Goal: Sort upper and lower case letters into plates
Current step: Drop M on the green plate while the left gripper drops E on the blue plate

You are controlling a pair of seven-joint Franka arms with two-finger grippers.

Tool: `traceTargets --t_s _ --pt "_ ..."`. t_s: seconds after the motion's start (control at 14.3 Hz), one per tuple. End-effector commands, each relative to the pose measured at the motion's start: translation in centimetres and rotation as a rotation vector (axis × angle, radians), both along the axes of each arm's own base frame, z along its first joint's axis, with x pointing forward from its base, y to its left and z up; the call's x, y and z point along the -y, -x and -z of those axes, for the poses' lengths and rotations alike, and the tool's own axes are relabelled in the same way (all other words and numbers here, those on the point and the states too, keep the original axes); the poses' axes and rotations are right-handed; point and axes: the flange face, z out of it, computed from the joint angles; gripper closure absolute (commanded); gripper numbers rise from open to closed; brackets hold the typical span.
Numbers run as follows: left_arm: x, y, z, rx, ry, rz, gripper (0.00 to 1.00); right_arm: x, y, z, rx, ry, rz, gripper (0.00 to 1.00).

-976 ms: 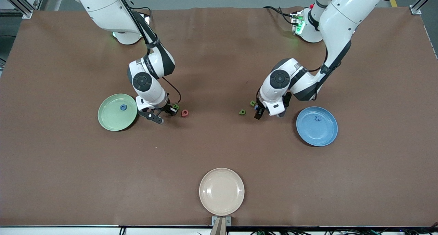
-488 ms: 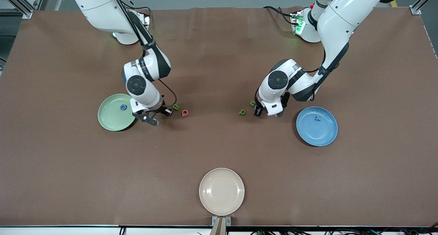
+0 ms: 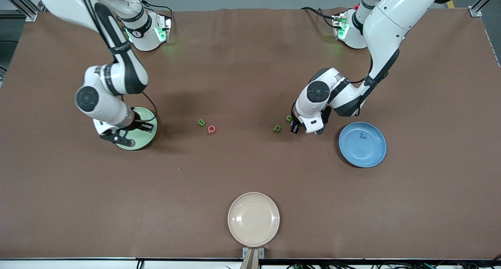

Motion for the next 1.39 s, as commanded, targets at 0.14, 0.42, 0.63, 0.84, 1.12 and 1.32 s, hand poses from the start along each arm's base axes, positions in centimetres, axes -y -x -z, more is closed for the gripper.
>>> traceTargets --t_s 0.14,0.42,0.63,0.84,1.12,1.32 --pt "-0.7 -1.4 -2.5 0.068 -0.020 0.004 0.86 6.4 3.6 1.7 0.013 -0.019 -0.070 0.99" --pt "-3.0 -3.7 -6.6 0.089 -0.094 0.198 0.90 7.6 4.7 4.5 0.035 -0.007 -0.062 0.97" --pt "-8.0 -5.7 -9.6 0.025 -0.163 0.546 0.90 8.3 4.8 5.2 0.028 -0.006 -0.045 0.41" --pt "-14.4 -7.7 -10.3 0.011 -0.149 0.676 0.90 7.7 4.5 4.7 0.018 -0.009 -0.037 0.00" --pt "-22.8 -9.2 -9.2 -0.026 -0.103 0.858 0.90 1.9 3.0 1.1 -0.009 -0.005 0.059 0.00" --pt "-27.3 -9.8 -7.4 -0.034 -0.055 1.013 0.90 -6.3 4.0 0.6 -0.001 0.015 0.134 0.00"
